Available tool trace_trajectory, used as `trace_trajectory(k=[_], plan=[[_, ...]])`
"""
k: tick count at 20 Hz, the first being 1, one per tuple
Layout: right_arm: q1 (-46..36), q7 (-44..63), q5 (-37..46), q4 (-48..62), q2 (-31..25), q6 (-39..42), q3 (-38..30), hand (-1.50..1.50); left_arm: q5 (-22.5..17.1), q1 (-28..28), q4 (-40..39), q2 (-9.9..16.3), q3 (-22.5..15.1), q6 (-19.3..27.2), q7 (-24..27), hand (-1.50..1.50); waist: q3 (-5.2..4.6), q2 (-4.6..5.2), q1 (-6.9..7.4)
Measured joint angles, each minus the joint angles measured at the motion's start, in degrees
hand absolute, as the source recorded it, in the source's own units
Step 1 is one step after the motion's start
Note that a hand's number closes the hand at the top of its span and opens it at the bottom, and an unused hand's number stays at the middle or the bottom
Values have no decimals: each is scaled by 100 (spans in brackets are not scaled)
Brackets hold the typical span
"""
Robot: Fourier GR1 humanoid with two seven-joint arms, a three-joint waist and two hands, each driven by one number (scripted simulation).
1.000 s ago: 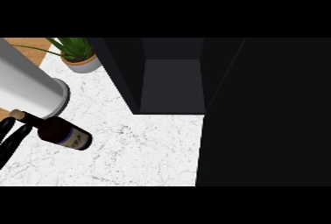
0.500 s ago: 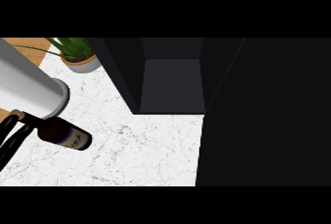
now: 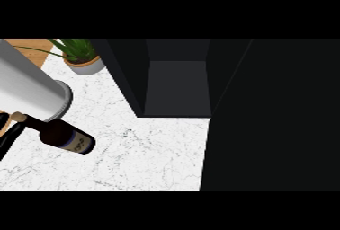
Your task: Pick up the wine, place it into the cabinet and close the cabinet
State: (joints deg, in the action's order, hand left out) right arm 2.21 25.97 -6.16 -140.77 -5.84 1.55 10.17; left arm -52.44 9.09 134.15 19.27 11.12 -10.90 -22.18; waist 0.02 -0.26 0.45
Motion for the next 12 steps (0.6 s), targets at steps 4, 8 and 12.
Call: trace_trajectory(k=[4,8,12], plan=[[-373,329,27,-25,-27,-113,-66,-150,-21,-128,-9,28,70,269,-136,-150,-1,4,-4],[-573,620,76,-77,0,-227,-11,-150,-49,-94,-109,-26,280,210,-172,-150,-2,9,-18],[-434,430,136,-56,60,-158,57,-150,-37,-99,-219,-36,600,35,-113,-150,-3,13,-28]])
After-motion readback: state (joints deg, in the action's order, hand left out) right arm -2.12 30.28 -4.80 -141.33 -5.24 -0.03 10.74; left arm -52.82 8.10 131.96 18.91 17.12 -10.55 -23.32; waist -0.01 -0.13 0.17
